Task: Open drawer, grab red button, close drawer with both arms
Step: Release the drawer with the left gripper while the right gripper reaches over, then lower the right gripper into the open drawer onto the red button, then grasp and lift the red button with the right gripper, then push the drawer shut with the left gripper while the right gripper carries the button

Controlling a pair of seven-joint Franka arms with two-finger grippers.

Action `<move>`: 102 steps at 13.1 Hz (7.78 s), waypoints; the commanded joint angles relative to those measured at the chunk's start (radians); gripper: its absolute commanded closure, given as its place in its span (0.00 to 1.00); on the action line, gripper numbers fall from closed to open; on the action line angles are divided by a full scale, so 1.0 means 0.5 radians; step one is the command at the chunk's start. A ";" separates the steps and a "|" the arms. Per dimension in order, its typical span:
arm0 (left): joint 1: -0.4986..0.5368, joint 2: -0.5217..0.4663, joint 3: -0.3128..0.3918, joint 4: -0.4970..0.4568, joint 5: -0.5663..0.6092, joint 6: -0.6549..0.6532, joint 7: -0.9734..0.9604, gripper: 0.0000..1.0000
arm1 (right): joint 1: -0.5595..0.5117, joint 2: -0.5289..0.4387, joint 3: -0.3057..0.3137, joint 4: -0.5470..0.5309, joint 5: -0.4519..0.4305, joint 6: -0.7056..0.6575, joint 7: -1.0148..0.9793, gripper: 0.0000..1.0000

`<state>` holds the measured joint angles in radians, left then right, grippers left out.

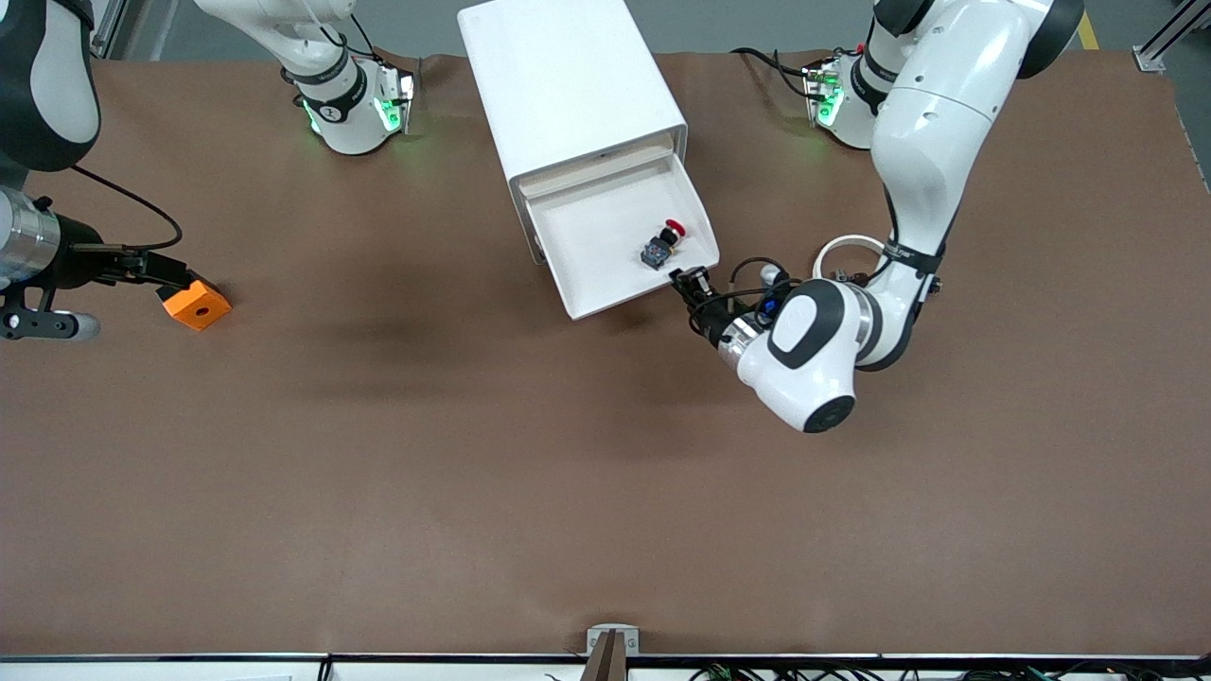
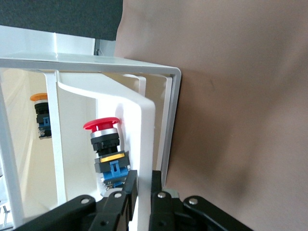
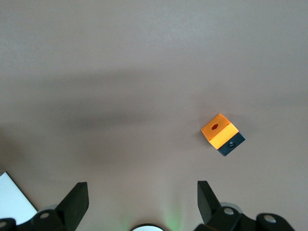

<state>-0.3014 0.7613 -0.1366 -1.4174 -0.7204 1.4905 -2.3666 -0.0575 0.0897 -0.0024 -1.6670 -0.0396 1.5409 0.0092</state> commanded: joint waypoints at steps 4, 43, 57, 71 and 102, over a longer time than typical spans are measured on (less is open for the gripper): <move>0.066 -0.035 -0.015 0.107 0.026 -0.026 -0.025 0.00 | 0.002 0.008 0.005 0.021 0.063 -0.017 0.058 0.00; 0.670 -0.409 -0.027 0.025 1.183 -0.008 2.497 0.00 | 1.989 1.140 0.002 0.824 0.104 0.778 3.467 0.00; 0.640 -0.415 -0.037 -0.098 1.180 0.109 2.484 0.00 | 2.054 1.229 0.008 0.821 0.012 0.784 3.418 0.88; 0.186 -0.265 -0.058 -0.119 0.999 0.645 2.202 0.00 | 1.215 0.953 0.002 0.988 0.211 0.275 1.840 1.00; -0.051 -0.566 -0.712 -0.967 1.039 1.449 2.030 0.00 | -0.204 0.925 0.017 -0.768 0.021 2.444 0.031 0.00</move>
<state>-0.3372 0.4900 -0.5507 -1.9444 -0.2187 2.2220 -1.3468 -0.1488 0.5476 -0.0101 -2.0581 -0.0218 2.7596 0.0294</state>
